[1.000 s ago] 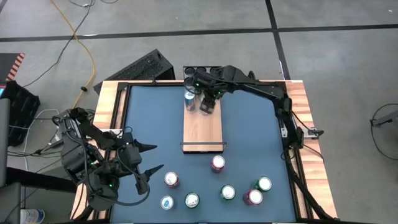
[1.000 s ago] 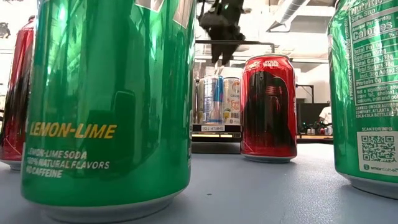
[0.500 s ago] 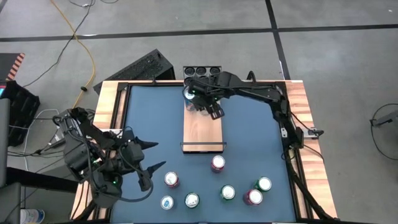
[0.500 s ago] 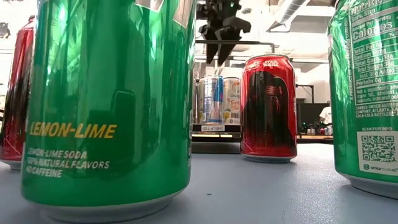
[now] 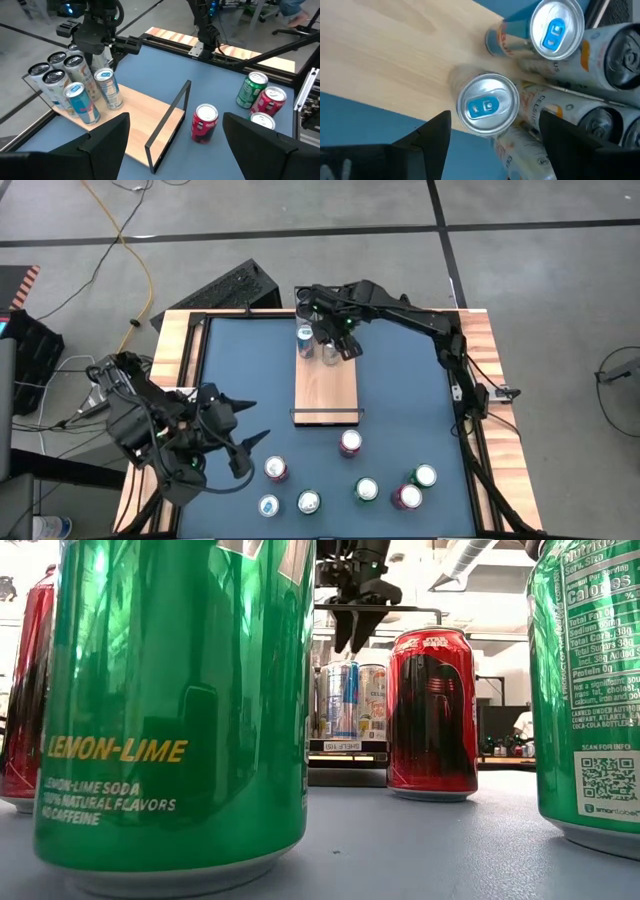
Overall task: Place canned beverage on shelf
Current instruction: Put the right blue soda can on the shelf aligned with the other blue soda can
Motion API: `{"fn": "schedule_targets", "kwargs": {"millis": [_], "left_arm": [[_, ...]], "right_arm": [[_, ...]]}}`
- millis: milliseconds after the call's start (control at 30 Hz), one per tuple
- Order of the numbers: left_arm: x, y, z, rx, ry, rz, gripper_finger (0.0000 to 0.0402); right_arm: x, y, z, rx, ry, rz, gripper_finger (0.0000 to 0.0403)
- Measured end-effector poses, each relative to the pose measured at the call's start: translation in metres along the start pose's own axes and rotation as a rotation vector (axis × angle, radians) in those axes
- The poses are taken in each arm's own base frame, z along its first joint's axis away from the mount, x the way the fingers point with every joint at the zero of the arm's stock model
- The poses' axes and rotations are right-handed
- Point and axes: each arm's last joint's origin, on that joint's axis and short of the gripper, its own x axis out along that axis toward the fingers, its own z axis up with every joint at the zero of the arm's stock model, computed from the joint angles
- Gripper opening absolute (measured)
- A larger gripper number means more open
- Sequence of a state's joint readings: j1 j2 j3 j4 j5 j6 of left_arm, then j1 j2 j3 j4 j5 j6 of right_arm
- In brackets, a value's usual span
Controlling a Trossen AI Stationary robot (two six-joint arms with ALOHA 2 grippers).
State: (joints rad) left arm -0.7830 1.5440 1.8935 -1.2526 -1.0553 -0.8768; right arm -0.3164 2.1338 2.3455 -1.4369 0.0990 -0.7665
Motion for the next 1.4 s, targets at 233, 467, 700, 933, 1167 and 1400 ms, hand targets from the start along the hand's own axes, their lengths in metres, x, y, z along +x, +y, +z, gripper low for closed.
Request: {"fn": "schedule_targets", "kwargs": {"millis": [233,467,700,933,1167,1400], "left_arm": [[0.003,0.001,0.001,-0.006,0.001,0.011,0.0305],[0.004,0.002,0.001,-0.007,0.001,0.013,0.0305],[0.004,0.002,0.002,-0.010,0.004,0.013,0.0305],[0.004,0.002,0.002,-0.011,0.009,0.009,0.0305],[0.005,0.002,0.002,-0.011,0.009,0.009,0.0305],[0.005,0.002,0.002,-0.010,0.008,0.010,0.0305]], "right_arm": [[0.000,-0.001,0.003,-0.040,-0.046,0.004,0.0286],[0.000,0.000,0.004,-0.046,-0.068,0.028,0.0286],[0.028,0.001,0.007,-0.037,-0.012,0.085,0.0286],[0.033,-0.004,0.012,-0.034,0.021,-0.015,0.0286],[0.033,-0.001,0.009,0.027,0.050,0.003,0.0286],[0.033,-0.001,0.011,0.106,0.037,-0.008,0.0286]]}}
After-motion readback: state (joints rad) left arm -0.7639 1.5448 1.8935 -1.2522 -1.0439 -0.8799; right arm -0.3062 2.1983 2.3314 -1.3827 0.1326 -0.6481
